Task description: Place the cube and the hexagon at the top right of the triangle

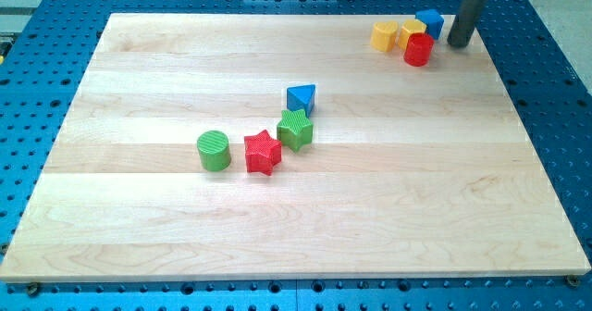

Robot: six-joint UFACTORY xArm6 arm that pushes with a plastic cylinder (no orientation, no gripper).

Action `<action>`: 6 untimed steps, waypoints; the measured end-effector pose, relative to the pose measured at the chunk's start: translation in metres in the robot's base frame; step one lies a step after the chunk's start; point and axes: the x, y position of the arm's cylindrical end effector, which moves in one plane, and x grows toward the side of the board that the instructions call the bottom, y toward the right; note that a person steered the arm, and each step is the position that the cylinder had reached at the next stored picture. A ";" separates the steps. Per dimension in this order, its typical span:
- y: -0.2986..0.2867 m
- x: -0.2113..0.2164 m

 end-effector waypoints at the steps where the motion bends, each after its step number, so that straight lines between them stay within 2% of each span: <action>1: -0.001 -0.038; 2: -0.049 -0.031; 3: -0.081 0.000; 4: -0.085 0.016; 6: -0.091 0.085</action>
